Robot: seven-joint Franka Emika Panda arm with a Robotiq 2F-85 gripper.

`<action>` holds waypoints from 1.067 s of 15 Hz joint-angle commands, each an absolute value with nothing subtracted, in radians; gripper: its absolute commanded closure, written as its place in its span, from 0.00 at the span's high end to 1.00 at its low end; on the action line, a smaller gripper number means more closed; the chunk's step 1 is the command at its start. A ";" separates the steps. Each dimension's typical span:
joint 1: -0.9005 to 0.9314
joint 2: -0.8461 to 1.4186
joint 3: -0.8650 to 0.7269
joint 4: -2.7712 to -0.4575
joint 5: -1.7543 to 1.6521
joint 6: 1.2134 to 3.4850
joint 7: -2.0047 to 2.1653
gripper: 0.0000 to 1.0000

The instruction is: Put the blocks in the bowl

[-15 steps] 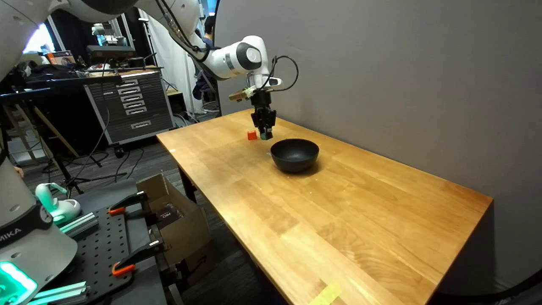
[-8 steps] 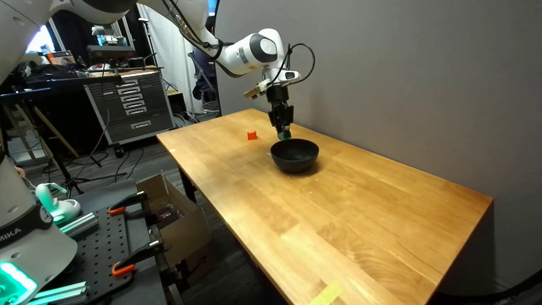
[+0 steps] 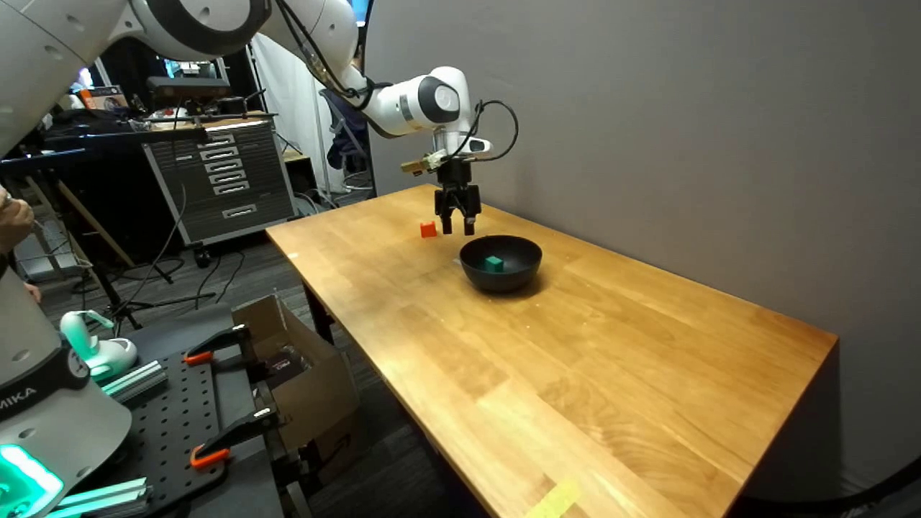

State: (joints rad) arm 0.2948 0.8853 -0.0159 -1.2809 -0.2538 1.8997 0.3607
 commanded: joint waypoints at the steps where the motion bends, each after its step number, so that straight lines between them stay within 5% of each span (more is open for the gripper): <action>1: 0.316 0.993 0.050 -1.129 -0.191 1.856 0.284 1.00; 16: 0.418 1.269 0.129 -0.665 -0.166 1.713 0.014 1.00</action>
